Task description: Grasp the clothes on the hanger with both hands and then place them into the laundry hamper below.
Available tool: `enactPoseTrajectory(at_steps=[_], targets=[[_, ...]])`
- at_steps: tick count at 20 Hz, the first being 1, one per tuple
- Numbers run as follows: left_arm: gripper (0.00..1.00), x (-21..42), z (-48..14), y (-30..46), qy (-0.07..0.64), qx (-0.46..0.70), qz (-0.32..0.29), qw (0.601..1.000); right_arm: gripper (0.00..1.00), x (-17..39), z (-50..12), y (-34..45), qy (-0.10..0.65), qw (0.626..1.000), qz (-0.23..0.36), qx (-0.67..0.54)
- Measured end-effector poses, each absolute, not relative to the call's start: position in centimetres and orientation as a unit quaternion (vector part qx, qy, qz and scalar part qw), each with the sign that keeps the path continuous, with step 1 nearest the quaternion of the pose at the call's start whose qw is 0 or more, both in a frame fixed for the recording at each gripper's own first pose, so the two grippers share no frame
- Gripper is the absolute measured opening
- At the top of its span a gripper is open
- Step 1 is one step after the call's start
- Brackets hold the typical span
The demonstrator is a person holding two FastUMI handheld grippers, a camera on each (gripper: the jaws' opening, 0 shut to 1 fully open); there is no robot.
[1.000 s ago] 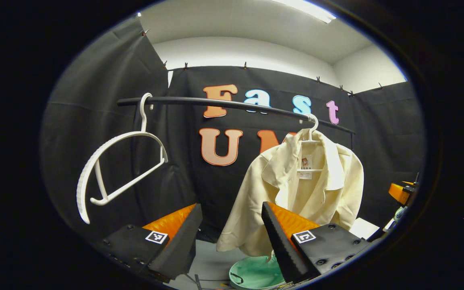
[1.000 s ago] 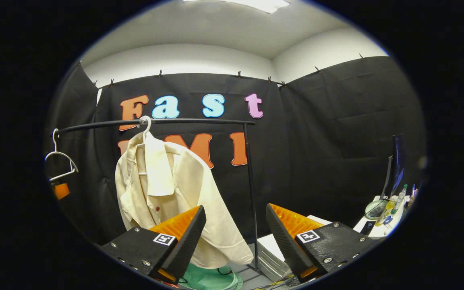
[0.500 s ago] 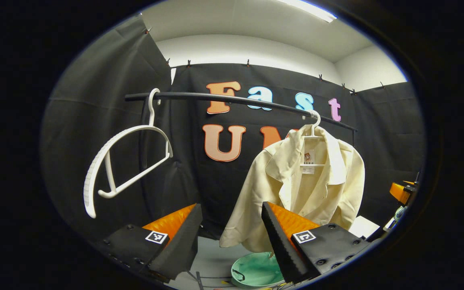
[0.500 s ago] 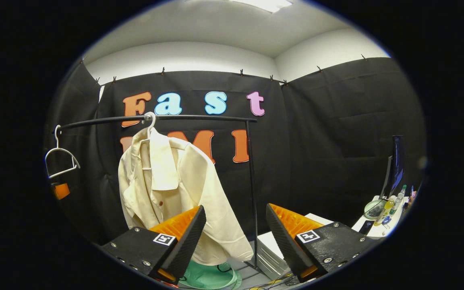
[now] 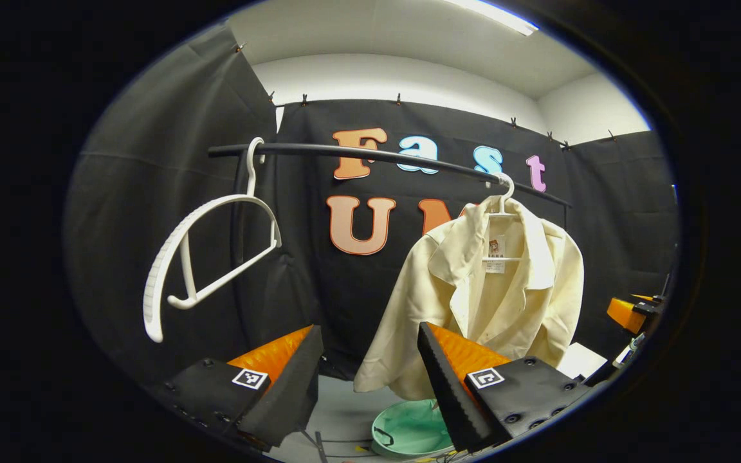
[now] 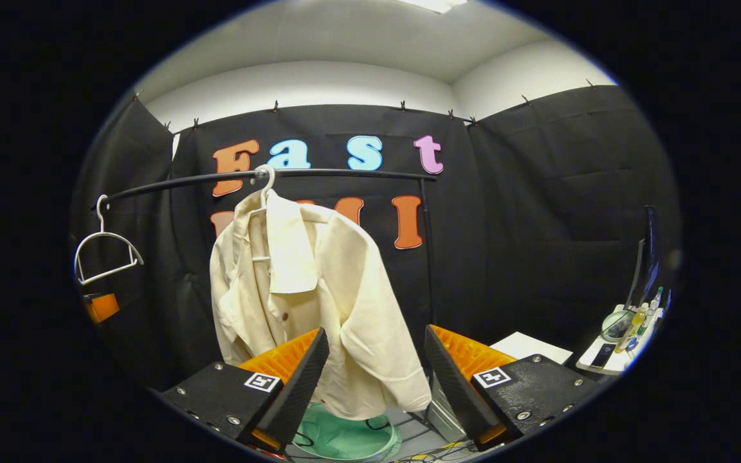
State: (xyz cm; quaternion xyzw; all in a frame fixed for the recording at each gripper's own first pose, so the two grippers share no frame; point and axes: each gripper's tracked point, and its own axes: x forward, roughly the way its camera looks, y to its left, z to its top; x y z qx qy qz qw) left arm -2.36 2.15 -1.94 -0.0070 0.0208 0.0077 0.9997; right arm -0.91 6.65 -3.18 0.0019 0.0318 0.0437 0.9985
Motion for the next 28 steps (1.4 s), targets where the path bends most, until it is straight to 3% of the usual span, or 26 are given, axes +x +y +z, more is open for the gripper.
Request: enactPoseTrajectory(at_steps=[17,25,28], targets=[[0.97,-1.1,-3.7,4.5,0.04,-0.003,0.017,0.999,0.92,8.8,-8.8,20.7,0.085,0.986,0.14,0.038],[0.94,0.4,-4.3,5.6,0.049,0.0,0.029,0.998,0.75,14.6,-11.2,22.5,0.106,0.985,0.132,0.029],[0.97,1.0,-4.3,5.0,0.05,0.001,0.029,0.998,0.55,15.5,-11.8,22.4,0.114,0.984,0.131,0.027]])
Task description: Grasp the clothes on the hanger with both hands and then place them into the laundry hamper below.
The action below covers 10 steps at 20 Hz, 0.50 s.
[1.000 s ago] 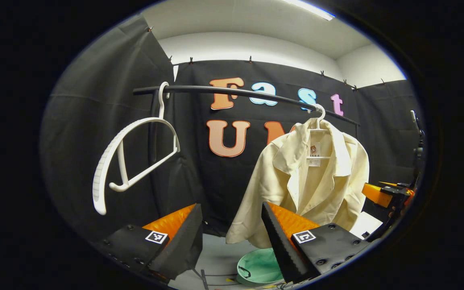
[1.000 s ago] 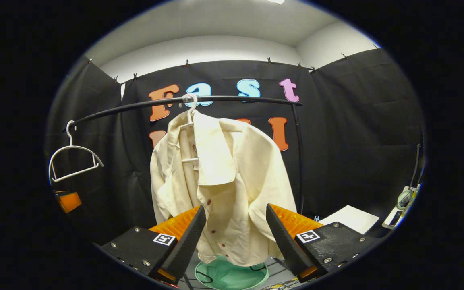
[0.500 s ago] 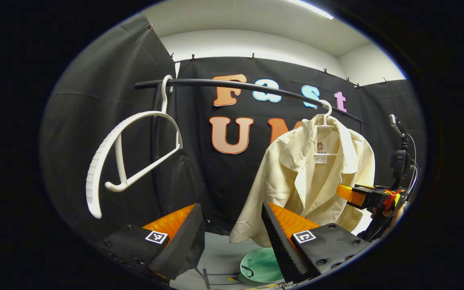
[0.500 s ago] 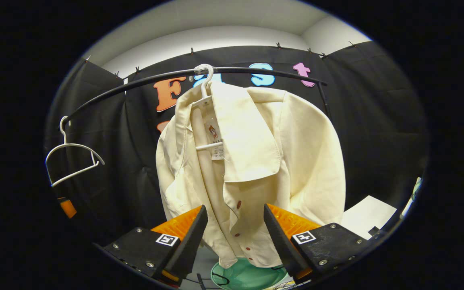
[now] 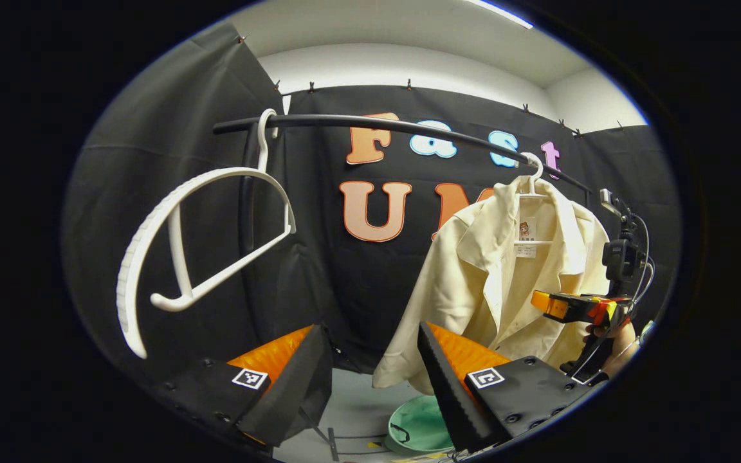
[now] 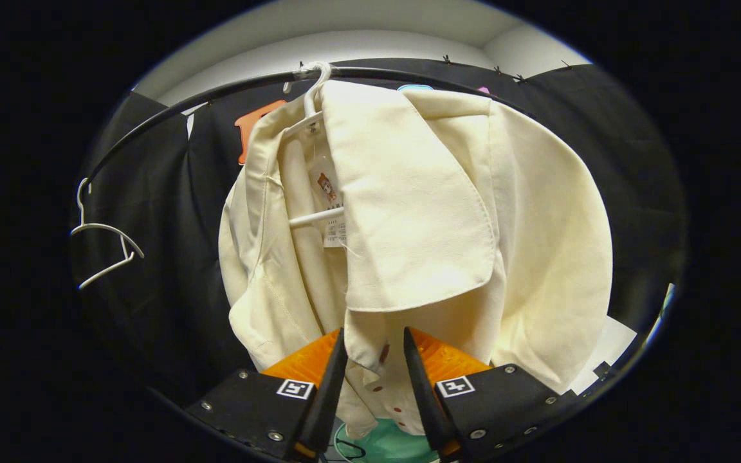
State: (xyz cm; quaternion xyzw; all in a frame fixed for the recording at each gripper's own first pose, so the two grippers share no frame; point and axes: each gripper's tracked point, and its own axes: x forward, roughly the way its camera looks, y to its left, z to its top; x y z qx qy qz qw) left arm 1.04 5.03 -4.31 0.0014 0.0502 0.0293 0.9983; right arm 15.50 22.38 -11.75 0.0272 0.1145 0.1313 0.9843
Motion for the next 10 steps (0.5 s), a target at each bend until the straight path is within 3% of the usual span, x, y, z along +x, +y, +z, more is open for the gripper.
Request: enactPoseTrajectory(at_steps=[1,4,5,6,8,10], targets=[[0.97,1.4,-4.3,4.7,0.051,0.001,0.029,0.998,0.51,15.8,-11.8,22.2,0.116,0.984,0.13,0.025],[0.97,2.5,-4.7,3.1,0.056,-0.011,0.021,0.998,0.21,16.1,-11.3,21.9,0.119,0.983,0.138,0.023],[1.0,2.9,-4.7,2.5,0.058,-0.015,0.018,0.998,0.16,16.0,-11.3,21.9,0.122,0.981,0.146,0.023],[0.94,3.3,-4.6,1.9,0.06,-0.016,0.016,0.998,0.1,15.9,-11.2,21.8,0.127,0.98,0.152,0.021],[1.0,4.1,-4.7,0.7,0.059,-0.013,0.012,0.998,0.02,15.6,-10.8,21.7,0.132,0.977,0.168,0.019],[0.97,5.1,-4.5,-0.9,0.053,-0.004,0.004,0.999,0.01,15.2,-10.4,21.5,0.13,0.975,0.182,0.016]])
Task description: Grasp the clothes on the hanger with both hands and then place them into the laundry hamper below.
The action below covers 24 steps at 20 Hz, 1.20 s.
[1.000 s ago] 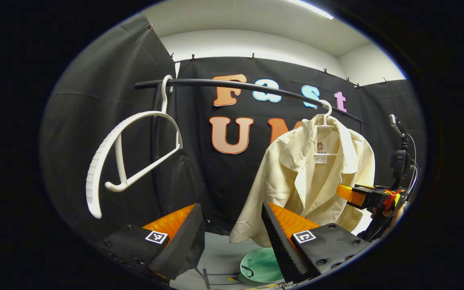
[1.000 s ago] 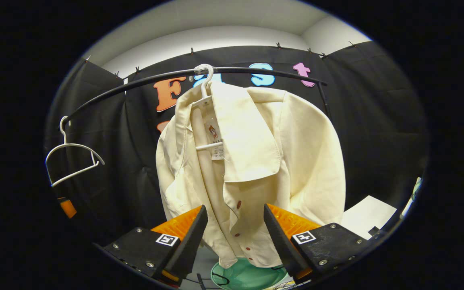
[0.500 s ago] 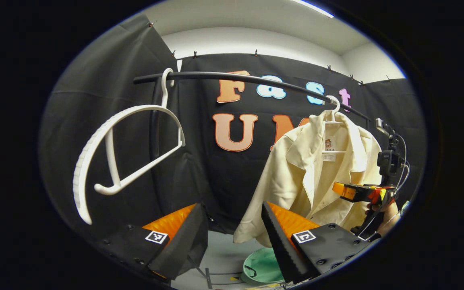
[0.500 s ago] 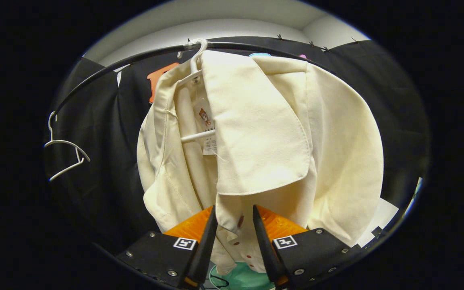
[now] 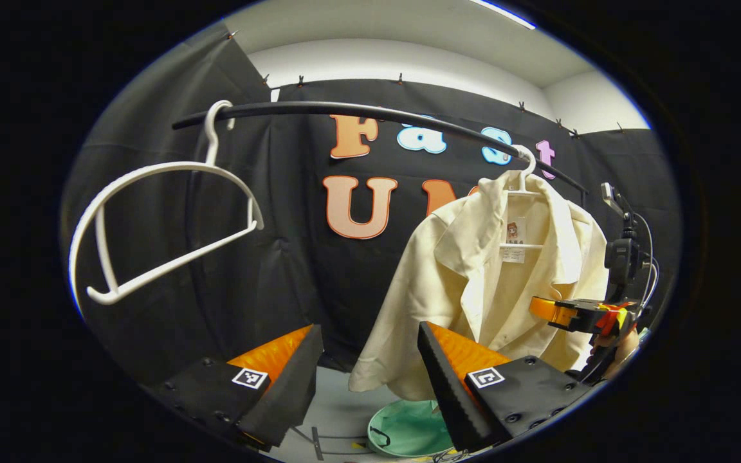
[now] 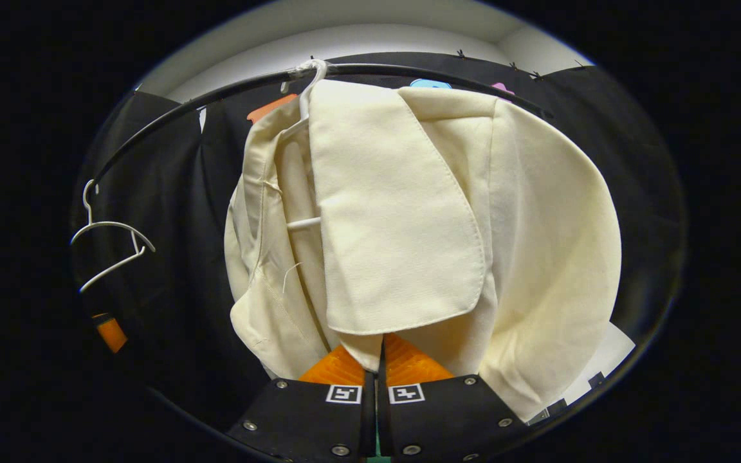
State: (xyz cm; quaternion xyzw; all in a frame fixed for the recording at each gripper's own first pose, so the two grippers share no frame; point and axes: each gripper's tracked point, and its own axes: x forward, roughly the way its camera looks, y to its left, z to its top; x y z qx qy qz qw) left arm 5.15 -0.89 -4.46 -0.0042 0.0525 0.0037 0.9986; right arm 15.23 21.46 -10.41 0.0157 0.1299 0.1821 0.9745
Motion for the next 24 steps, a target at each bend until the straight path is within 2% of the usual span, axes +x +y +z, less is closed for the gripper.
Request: enactPoseTrajectory(at_steps=[2,3,13,19,20,24], targets=[[0.97,6.4,-4.6,-2.8,0.052,-0.003,-0.012,0.999,0.0,14.7,-10.1,21.0,0.13,0.972,0.192,0.017],[1.0,7.0,-4.9,-4.1,0.055,-0.009,-0.025,0.998,0.0,14.4,-9.9,20.8,0.13,0.971,0.197,0.019],[0.97,13.6,-9.0,-13.1,0.088,-0.046,-0.091,0.991,0.0,13.6,-8.1,16.4,0.12,0.969,0.215,0.032],[0.98,18.3,-9.8,-16.6,0.083,-0.06,-0.11,0.989,0.0,13.5,-7.2,14.5,0.111,0.969,0.218,0.029],[1.0,19.1,-9.9,-16.9,0.08,-0.057,-0.109,0.989,0.0,13.5,-7.1,14.3,0.11,0.969,0.219,0.028],[0.98,21.4,-12.1,-16.9,0.106,-0.055,-0.082,0.989,0.0,13.3,-6.9,13.9,0.106,0.969,0.221,0.027]])
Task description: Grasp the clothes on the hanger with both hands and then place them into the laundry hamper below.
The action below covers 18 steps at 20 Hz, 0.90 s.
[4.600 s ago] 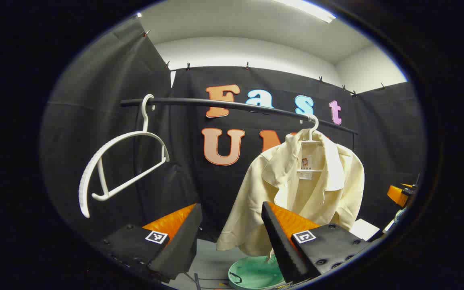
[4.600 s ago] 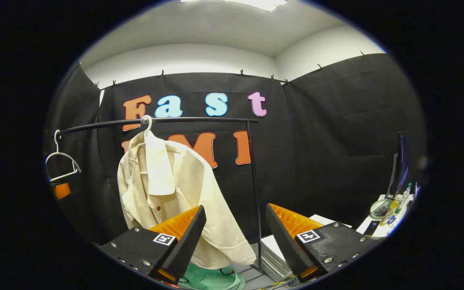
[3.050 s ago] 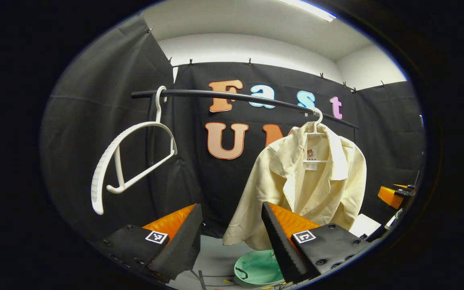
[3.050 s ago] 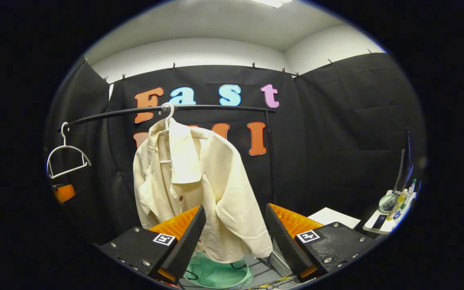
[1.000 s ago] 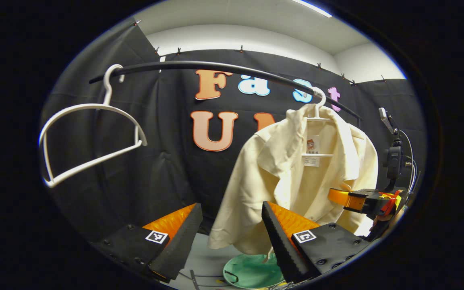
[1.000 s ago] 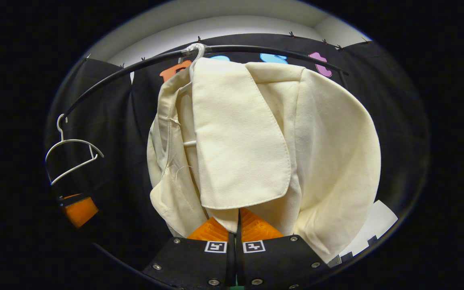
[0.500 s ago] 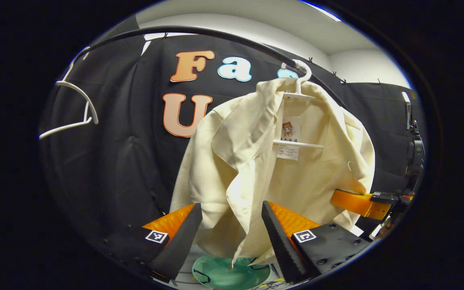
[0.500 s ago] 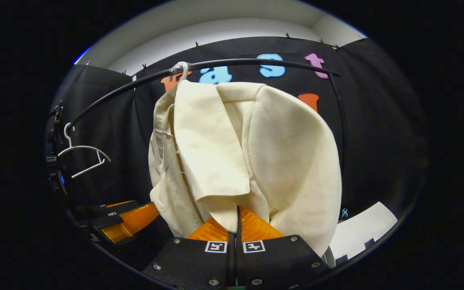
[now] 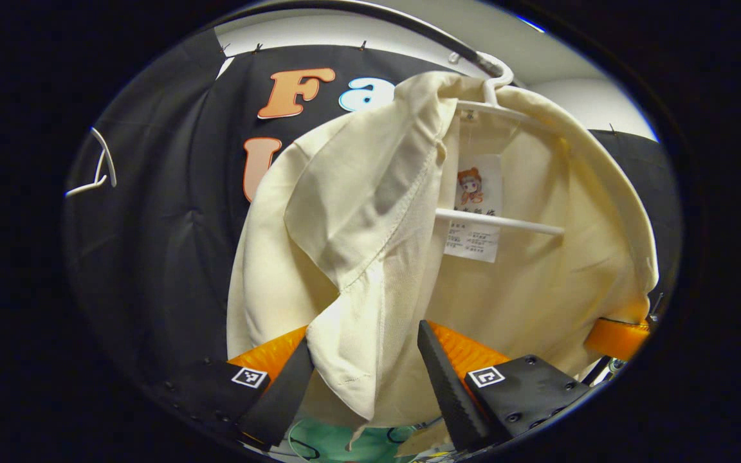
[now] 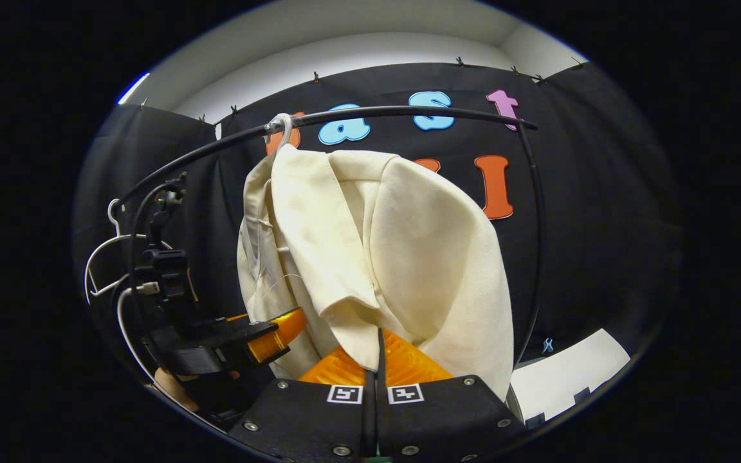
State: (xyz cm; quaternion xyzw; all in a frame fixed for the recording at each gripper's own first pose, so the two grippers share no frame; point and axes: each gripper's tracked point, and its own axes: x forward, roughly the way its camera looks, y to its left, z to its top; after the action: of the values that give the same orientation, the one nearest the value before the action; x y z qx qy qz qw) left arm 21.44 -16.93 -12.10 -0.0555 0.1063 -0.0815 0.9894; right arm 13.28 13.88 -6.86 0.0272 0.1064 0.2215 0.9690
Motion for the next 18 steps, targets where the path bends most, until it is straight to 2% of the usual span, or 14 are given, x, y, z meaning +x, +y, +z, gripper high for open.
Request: enactPoseTrajectory(at_steps=[4,5,6,7,8,9,10,11,12,13,14,15,18], targets=[[0.95,22.3,-11.6,-17.2,0.099,-0.064,-0.077,0.99,0.0,13.1,-6.9,13.6,0.106,0.968,0.224,0.03],[0.88,22.5,-11.3,-17.3,0.094,-0.065,-0.077,0.99,0.0,13.0,-6.8,13.4,0.106,0.968,0.225,0.031],[0.86,22.6,-11.2,-17.3,0.093,-0.066,-0.076,0.991,0.0,13.1,-6.8,13.5,0.105,0.968,0.226,0.033],[0.68,22.4,-11.1,-17.3,0.092,-0.066,-0.072,0.991,0.0,13.2,-6.9,13.4,0.105,0.968,0.227,0.034],[0.63,22.2,-11.0,-17.0,0.09,-0.064,-0.064,0.992,0.0,13.1,-6.8,13.2,0.104,0.967,0.228,0.034],[0.48,22.0,-10.9,-17.0,0.088,-0.064,-0.061,0.992,0.0,13.1,-6.8,13.2,0.104,0.967,0.229,0.034],[0.43,21.7,-10.7,-17.1,0.087,-0.063,-0.062,0.992,0.0,13.0,-6.8,13.1,0.104,0.967,0.23,0.035],[0.33,21.4,-10.6,-17.1,0.086,-0.059,-0.062,0.993,0.0,12.9,-6.8,12.9,0.104,0.967,0.231,0.037],[0.29,21.2,-10.5,-17.1,0.088,-0.054,-0.064,0.993,0.0,12.8,-6.8,12.8,0.104,0.966,0.233,0.038],[0.16,21.1,-10.5,-17.5,0.088,-0.055,-0.076,0.992,0.0,12.8,-6.9,12.7,0.105,0.966,0.234,0.039],[0.16,20.7,-10.6,-17.7,0.091,-0.056,-0.082,0.991,0.0,12.9,-6.9,12.9,0.105,0.965,0.236,0.04],[0.08,20.3,-10.4,-17.9,0.092,-0.062,-0.092,0.99,0.0,12.9,-6.9,12.9,0.105,0.965,0.236,0.041],[0.07,18.9,-9.7,-18.2,0.096,-0.081,-0.108,0.986,0.0,12.9,-6.7,12.8,0.102,0.965,0.236,0.044]])
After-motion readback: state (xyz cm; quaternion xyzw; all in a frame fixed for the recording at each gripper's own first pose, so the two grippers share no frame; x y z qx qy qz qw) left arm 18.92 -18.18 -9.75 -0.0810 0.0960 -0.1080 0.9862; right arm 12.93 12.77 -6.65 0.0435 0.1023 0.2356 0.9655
